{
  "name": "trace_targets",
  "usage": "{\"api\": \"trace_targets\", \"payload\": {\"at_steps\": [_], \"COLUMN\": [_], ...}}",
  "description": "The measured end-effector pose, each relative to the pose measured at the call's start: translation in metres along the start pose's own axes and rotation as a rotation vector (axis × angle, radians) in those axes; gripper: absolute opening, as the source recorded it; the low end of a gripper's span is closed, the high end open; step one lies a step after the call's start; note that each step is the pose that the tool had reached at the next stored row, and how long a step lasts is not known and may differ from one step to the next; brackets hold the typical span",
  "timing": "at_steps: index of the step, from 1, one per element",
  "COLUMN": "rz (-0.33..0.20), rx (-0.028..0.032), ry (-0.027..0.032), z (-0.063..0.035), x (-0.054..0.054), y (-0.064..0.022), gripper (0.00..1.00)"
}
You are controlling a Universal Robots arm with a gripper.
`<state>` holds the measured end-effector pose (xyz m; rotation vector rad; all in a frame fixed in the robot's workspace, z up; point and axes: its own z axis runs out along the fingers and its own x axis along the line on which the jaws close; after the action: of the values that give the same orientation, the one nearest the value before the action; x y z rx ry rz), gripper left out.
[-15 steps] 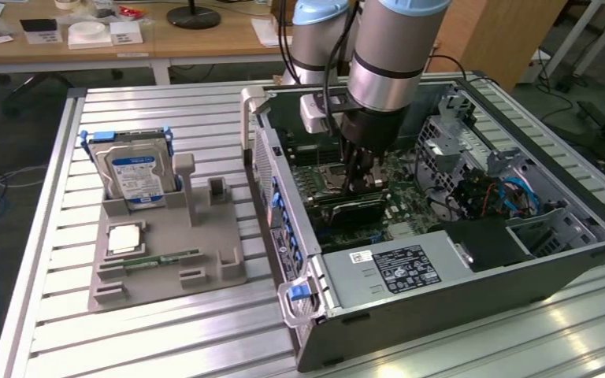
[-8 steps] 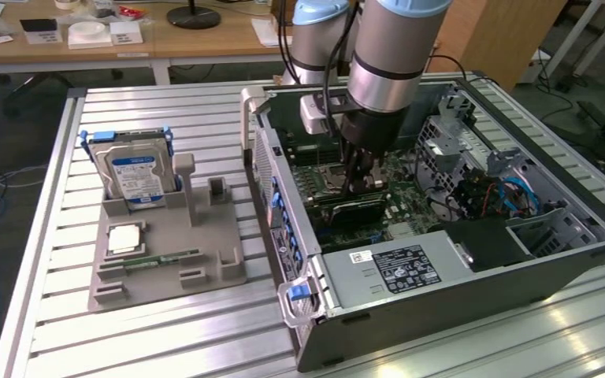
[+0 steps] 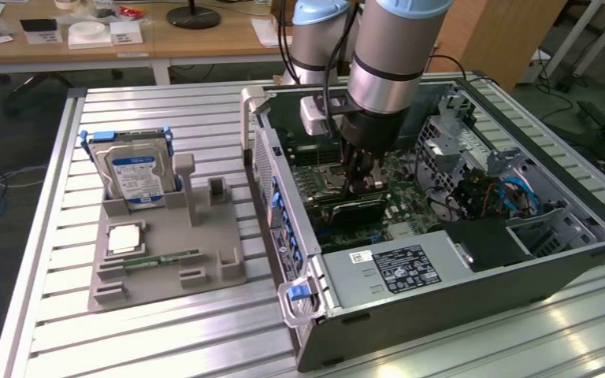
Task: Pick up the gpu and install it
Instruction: 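Press down on the gpu until it lock into place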
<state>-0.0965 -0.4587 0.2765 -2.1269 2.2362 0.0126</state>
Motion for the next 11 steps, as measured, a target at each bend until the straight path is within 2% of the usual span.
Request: {"api": "trace_targets", "payload": {"at_steps": [11], "rz": [0.0], "rx": [-0.0001], "ry": [-0.0001], "z": [0.004], "x": [0.0002], "y": [0.0001], "gripper": [0.11]}}
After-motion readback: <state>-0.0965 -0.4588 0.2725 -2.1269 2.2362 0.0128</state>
